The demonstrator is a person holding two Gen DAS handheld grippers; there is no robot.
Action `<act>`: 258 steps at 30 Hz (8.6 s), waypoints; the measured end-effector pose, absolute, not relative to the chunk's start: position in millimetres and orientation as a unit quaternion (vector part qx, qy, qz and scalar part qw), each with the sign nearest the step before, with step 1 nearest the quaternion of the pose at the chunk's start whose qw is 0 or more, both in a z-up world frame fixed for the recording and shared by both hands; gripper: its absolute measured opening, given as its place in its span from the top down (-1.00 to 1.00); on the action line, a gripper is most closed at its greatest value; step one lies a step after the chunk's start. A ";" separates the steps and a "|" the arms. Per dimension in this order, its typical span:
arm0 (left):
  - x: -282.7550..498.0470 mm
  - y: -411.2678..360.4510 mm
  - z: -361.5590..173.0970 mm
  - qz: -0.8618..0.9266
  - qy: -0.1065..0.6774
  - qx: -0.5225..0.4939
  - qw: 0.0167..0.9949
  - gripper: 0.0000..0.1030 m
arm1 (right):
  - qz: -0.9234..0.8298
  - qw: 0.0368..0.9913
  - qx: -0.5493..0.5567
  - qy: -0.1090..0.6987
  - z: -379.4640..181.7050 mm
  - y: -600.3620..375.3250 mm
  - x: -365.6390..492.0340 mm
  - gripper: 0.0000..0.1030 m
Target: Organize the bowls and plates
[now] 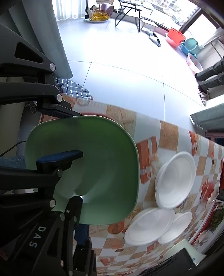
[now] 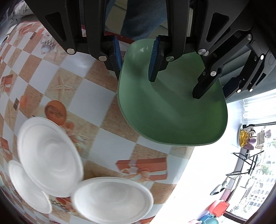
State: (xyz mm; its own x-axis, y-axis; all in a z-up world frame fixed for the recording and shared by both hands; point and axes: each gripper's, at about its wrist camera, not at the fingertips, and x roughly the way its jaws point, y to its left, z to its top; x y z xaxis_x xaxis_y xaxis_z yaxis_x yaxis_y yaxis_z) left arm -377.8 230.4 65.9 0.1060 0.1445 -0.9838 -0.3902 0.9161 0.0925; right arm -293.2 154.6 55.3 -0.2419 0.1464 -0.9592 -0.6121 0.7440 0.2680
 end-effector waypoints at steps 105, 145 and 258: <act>-240.7 -1.1 -8.8 -0.030 0.716 -0.032 0.697 0.47 | 0.156 0.623 -0.022 0.766 -13.3 -90.2 -206.2 0.58; -203.8 84.6 59.2 0.042 0.660 -0.017 0.750 -0.52 | 0.109 0.714 -0.011 0.692 70.8 -161.9 -90.5 -0.68; -186.0 -0.4 73.3 -0.019 0.647 0.054 0.760 0.36 | 0.135 0.686 0.047 0.714 43.2 -123.5 -162.6 0.62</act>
